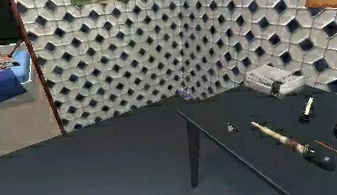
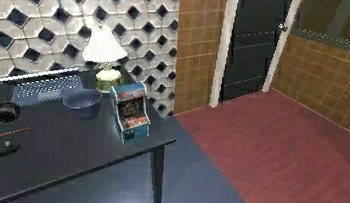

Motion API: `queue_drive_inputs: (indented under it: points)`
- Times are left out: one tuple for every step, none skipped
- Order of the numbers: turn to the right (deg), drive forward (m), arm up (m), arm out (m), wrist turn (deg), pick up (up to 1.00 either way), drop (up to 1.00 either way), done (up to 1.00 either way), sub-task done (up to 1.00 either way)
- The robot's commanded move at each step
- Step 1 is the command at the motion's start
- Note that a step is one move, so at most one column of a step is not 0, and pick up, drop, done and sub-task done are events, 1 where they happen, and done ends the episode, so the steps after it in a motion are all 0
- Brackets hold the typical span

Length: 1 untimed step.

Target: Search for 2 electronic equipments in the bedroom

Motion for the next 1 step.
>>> queue_drive_inputs:
  points:
    - [-45.0, 0.00, 0.00, 0.00, 0.0, 0.00, 0.00, 0.00, 0.00]
